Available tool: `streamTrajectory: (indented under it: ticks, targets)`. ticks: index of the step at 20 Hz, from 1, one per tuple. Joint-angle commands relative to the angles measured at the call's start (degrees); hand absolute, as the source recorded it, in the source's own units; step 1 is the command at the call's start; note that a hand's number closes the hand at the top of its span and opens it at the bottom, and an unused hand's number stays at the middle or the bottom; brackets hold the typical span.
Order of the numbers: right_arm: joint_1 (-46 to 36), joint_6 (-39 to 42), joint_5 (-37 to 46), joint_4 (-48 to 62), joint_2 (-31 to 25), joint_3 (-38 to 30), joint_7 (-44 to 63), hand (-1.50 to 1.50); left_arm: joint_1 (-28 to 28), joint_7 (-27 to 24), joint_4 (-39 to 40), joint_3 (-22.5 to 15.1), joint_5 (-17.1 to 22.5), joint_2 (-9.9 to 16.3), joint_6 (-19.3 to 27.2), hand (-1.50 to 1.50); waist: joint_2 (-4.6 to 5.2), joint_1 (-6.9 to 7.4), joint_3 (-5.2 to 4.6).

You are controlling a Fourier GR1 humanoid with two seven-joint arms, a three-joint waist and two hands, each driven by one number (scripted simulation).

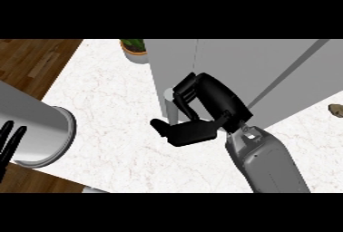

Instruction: Pick up the bottled water, place it into the cabinet and close the cabinet

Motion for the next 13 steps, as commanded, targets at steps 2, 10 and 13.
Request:
streamTrajectory:
  ticks: [2,10,13]
  targets:
    - [-13.3,-9.4,0.9,12.6,1.2,-5.0,-0.3,1.5,0.0,-0.2,1.0,1.9,0.8,0.6,-0.2,-1.5,0.1,-0.63,0.1]
    - [-19.2,-19.7,-5.6,20.8,1.2,-6.7,-1.3,-1.5,1.0,-0.4,1.1,2.5,1.3,0.9,-0.9,-1.5,0.12,-1.89,0.26]
    - [-21.0,-20.7,-7.5,22.7,1.2,-5.9,-2.2,-1.5,0.6,-1.1,1.9,2.9,1.1,0.6,-1.5,-1.5,0.35,-2.23,0.22]
